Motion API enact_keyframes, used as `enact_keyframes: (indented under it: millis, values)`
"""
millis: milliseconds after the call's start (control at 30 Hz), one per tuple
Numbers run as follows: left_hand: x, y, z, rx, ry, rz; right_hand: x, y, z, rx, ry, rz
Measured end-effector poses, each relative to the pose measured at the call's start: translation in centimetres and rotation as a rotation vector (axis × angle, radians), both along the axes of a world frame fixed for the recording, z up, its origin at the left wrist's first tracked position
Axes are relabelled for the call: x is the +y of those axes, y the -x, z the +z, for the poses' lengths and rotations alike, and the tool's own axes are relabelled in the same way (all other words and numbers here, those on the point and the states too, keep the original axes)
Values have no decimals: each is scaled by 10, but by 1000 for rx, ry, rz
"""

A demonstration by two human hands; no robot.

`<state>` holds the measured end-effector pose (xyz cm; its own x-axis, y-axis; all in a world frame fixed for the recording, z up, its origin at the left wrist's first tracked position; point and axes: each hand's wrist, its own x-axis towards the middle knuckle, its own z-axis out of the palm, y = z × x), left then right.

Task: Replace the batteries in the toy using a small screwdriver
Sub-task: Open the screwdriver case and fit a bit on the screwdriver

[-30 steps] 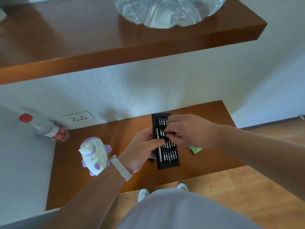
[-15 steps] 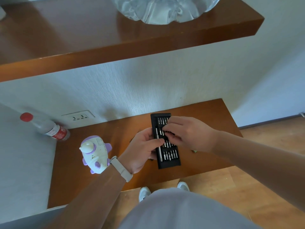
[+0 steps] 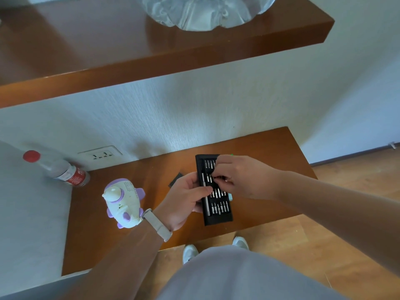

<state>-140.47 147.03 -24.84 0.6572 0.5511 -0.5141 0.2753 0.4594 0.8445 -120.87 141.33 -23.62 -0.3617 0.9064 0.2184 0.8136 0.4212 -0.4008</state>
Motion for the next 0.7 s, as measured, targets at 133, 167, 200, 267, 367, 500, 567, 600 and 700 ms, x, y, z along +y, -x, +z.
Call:
enact_keyframes:
  millis: [133, 167, 200, 267, 367, 500, 567, 600, 700]
  values:
    - [-3, -2, -2, 4, -23, -24, -2, -2, -3, -80, -76, 58]
    - [-3, -3, -2, 1, -28, -27, -3, -4, -6, -98, -90, 65]
    - [-3, -4, -2, -4, -31, -27, -5, -4, -8, -119, -107, 66]
    - [-4, -6, -2, -15, -30, -15, -8, -6, -10, -142, -143, 62]
    - [-3, -10, -2, -25, -31, 4, -11, -6, -11, -124, -175, 22]
    - [-2, -13, -2, -34, -25, 12, -14, -5, -10, 6, -86, -66]
    - [-1, -13, -1, -38, -18, 14, -15, -8, -5, 60, -6, -74]
    - [-1, -13, -1, -37, -16, 13, -15, -9, -2, 80, 55, -83]
    - [-2, -13, -2, -25, -16, -1, -13, -16, 3, 97, 191, -132]
